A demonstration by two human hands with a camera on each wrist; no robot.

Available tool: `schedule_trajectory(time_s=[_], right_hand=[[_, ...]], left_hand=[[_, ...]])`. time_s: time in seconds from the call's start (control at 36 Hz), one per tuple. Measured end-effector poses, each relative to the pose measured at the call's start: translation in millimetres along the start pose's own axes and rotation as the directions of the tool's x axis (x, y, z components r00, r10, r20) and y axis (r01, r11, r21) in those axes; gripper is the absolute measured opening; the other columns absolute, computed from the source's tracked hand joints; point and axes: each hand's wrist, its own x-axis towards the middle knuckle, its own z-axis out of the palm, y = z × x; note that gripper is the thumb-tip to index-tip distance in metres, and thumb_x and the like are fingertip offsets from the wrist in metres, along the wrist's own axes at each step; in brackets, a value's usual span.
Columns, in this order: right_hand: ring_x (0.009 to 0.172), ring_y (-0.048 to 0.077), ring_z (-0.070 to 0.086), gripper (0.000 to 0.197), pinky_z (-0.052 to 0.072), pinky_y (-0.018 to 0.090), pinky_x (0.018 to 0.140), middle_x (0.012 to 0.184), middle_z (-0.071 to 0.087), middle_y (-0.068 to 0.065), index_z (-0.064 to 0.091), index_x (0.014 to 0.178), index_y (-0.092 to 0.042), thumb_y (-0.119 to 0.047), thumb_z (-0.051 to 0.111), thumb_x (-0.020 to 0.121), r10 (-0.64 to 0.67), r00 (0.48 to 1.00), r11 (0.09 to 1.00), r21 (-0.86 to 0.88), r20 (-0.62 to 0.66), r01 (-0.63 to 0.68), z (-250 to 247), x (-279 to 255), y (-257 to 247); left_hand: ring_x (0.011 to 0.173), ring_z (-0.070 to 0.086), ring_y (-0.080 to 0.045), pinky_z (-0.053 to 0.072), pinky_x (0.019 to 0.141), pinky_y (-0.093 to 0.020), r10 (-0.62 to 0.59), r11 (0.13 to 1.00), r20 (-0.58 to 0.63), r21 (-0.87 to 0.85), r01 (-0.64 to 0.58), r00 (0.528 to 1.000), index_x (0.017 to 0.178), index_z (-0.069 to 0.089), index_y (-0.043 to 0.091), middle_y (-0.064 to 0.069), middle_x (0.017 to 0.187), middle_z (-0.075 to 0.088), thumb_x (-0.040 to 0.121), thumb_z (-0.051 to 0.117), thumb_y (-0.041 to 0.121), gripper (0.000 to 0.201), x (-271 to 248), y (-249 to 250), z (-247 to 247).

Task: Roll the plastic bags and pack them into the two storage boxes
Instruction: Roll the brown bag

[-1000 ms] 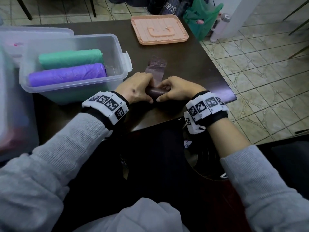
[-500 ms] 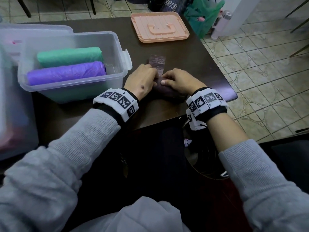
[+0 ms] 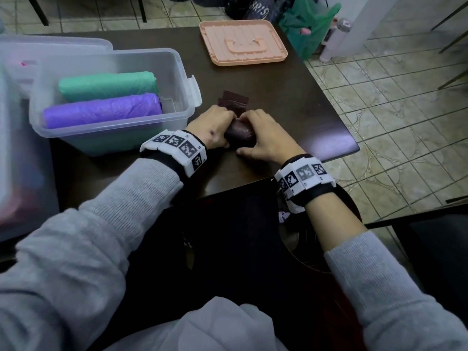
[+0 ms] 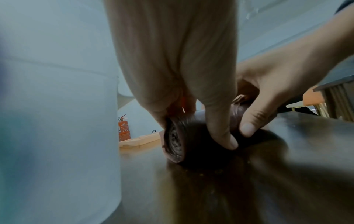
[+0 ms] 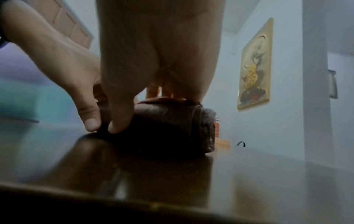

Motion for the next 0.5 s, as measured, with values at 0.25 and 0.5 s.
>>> schedule_trajectory(time_s=[0.25,0.5], right_hand=[[0.116,0.026,0.05,0.052,0.036,0.028,0.096,0.124,0.054,0.011,0.051,0.13,-0.014,-0.031,0.068,0.083,0.061,0.996,0.998,0.028,0.068,-0.063,-10.3,0.3,-5.5],[0.101,0.016,0.059,0.034,0.043,0.027,0.086,0.109,0.062,-0.002,0.062,0.116,-0.024,-0.041,0.063,0.086,0.172,0.92,0.967,0.116,0.353,-0.225,-37.9,6.2,-0.3]], left_hand=[[0.123,0.04,-0.026,0.032,0.103,-0.03,-0.069,0.958,-0.09,-0.283,0.041,0.994,0.131,0.048,0.009,-0.014,0.129,0.042,0.071,0.08,0.018,0.069,-8.8,-10.9,7.0],[0.114,0.054,-0.017,0.036,0.095,-0.019,-0.214,0.787,-0.114,-0.609,0.102,0.97,0.125,0.056,0.015,-0.004,0.122,0.059,0.082,0.071,0.024,0.047,-23.2,-14.6,18.8]])
